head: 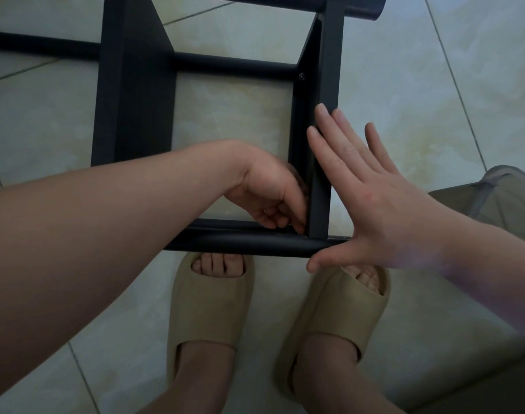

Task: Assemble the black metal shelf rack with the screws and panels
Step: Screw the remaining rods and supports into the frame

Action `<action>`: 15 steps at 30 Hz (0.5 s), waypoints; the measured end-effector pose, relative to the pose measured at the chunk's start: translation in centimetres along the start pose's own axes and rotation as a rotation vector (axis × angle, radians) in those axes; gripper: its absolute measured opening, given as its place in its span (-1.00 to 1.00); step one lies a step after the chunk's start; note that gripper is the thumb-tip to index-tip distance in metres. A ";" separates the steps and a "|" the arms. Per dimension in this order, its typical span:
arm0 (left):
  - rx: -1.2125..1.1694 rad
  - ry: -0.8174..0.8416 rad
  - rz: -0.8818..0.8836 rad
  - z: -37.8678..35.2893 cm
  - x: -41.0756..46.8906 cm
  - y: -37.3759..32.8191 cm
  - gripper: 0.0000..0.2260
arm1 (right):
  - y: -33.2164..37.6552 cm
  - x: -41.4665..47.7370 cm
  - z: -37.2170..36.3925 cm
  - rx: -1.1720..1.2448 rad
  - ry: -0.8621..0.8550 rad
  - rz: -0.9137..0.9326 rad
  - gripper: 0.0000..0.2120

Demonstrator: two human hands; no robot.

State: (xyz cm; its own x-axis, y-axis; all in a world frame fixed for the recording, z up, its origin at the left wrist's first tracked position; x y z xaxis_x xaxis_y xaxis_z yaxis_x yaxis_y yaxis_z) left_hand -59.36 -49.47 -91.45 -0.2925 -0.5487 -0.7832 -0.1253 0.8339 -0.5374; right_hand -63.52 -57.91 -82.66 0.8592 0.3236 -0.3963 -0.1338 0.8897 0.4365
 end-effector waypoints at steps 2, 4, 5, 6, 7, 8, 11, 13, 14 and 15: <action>-0.006 0.003 -0.003 0.0 -0.1 -0.1 -0.86 | 0.0 0.0 0.0 0.002 0.003 -0.003 0.34; -0.010 0.016 -0.003 0.0 -0.2 -0.1 -0.87 | 0.0 0.0 0.0 0.003 0.001 -0.003 0.34; -0.013 0.025 0.000 0.0 -0.3 0.0 -0.88 | 0.0 0.0 0.0 0.003 0.000 -0.003 0.34; -0.016 0.034 0.008 0.0 -0.4 0.1 -0.89 | 0.0 0.0 0.0 0.002 0.001 -0.003 0.34; -0.017 0.042 0.019 0.0 -0.5 0.2 -0.91 | 0.0 0.0 0.0 0.000 0.002 -0.003 0.34; -0.012 0.049 0.030 -0.1 -0.5 0.3 -0.92 | 0.0 0.0 0.0 -0.002 0.002 -0.002 0.34; 0.014 0.027 0.038 0.0 -0.3 0.4 -0.94 | 0.0 0.0 0.1 -0.002 0.002 -0.003 0.34; 0.001 0.014 0.018 0.0 -0.1 0.2 -0.89 | 0.0 0.0 0.1 0.004 0.001 -0.005 0.34; -0.006 0.015 0.010 0.0 0.0 0.1 -0.85 | 0.0 0.0 0.1 0.007 0.001 -0.007 0.34; -0.010 0.016 0.007 0.0 0.0 0.1 -0.82 | 0.0 0.0 0.0 0.009 0.001 -0.007 0.34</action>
State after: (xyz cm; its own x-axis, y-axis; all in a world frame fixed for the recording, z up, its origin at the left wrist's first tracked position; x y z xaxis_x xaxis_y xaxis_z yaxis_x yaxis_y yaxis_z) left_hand -59.33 -49.43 -91.48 -0.3087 -0.5423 -0.7814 -0.1326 0.8381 -0.5292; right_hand -63.47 -57.93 -82.65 0.8594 0.3180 -0.4005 -0.1233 0.8889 0.4412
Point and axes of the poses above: each hand's wrist, its own x-axis towards the middle knuckle, its own z-axis out of the back of the hand, y = z × x, the point moved 7 cm from there along x, towards the middle knuckle, and after that the axes turned 6 degrees about x, right-handed, at the moved point
